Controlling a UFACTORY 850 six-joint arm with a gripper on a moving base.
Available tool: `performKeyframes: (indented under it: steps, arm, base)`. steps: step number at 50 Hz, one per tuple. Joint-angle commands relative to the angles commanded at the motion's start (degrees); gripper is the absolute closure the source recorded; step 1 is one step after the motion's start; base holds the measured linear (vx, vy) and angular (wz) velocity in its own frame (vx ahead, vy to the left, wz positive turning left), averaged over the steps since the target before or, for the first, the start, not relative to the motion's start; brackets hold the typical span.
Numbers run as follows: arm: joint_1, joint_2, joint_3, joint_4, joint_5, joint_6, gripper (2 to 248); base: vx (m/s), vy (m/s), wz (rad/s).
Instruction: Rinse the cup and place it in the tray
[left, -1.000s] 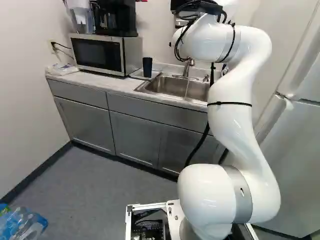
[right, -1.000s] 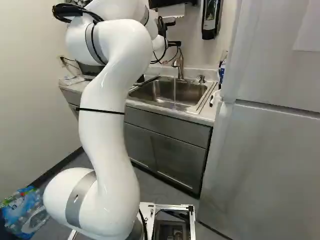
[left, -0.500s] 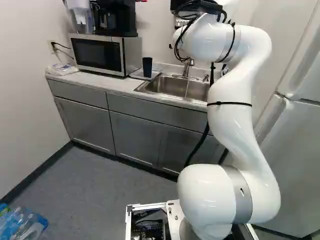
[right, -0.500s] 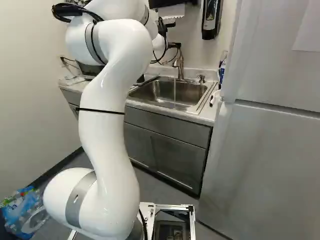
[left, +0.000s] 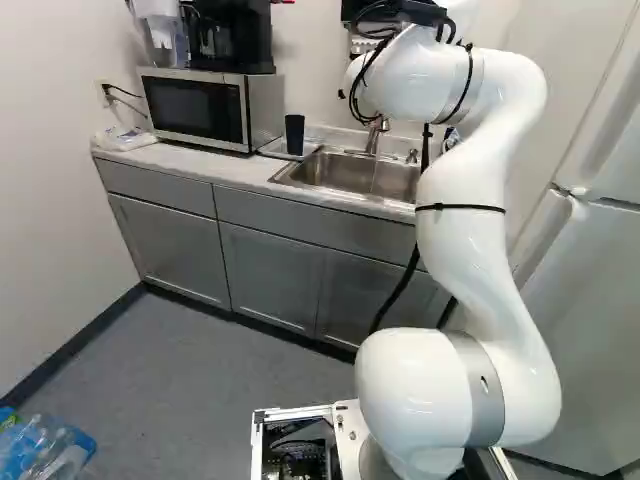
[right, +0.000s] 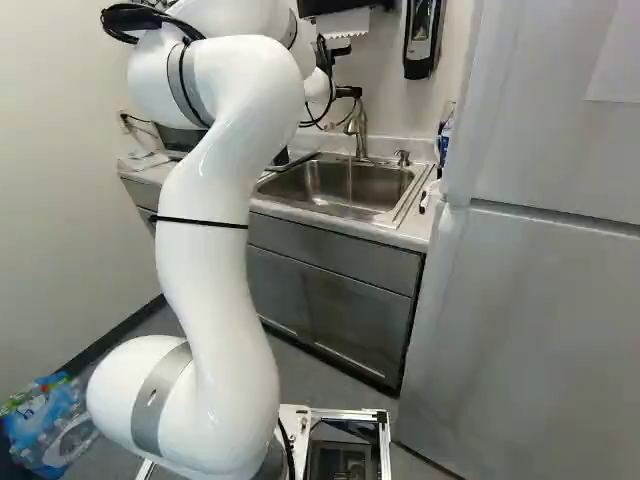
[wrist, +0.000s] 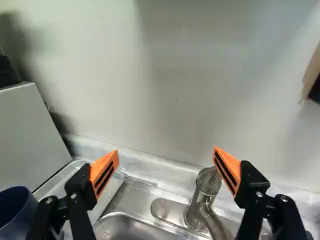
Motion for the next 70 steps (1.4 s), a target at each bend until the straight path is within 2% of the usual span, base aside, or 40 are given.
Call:
performKeyframes:
  steps: [70]
  arm:
    - [-0.07,9.95,12.47,0.0,-1.62,0.0,3]
  base:
    - [0.0,0.0,0.0]
